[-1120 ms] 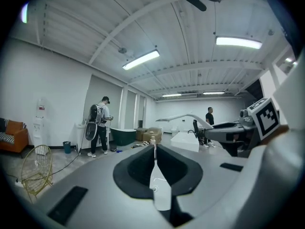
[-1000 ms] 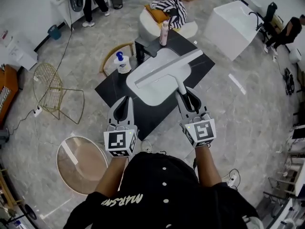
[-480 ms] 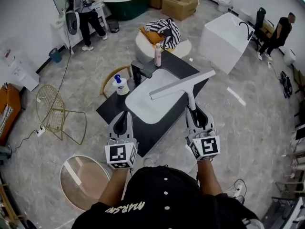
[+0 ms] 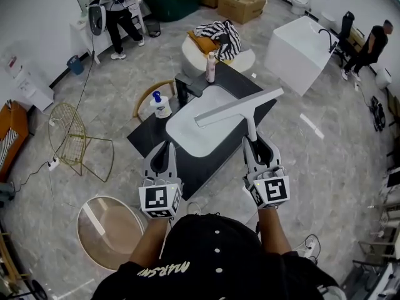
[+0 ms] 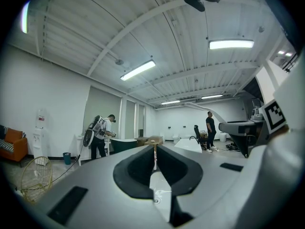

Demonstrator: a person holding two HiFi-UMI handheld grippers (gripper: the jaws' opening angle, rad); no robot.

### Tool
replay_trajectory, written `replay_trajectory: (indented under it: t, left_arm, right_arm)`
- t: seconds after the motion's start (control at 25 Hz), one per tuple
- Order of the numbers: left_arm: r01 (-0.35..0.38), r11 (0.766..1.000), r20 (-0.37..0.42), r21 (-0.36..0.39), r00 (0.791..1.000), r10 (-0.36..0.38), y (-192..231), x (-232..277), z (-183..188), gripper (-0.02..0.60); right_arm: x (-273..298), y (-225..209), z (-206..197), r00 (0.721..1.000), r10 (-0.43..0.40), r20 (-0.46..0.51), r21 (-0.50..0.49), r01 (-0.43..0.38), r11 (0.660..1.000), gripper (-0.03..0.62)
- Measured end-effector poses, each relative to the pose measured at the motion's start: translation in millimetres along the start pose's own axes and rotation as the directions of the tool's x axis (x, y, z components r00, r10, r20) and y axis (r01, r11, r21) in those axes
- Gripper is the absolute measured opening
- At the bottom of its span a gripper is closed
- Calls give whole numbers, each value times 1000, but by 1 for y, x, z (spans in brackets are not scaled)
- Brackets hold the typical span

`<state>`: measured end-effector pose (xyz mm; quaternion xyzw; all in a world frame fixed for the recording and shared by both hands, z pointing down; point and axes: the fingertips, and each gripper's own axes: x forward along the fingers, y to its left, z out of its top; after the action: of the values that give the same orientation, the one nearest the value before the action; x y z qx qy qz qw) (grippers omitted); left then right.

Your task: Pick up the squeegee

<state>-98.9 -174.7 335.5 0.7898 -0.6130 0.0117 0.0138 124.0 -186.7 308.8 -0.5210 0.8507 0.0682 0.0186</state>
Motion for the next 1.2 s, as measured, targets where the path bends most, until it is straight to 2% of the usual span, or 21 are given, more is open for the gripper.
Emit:
replay_trajectory:
  t: [1.2]
  left_arm:
    - [1,1000,-9,11,1000,-1,-9,-2,-5,21]
  right_arm:
    - [4,11,-6,999,46,-18,-16,-47,999,86]
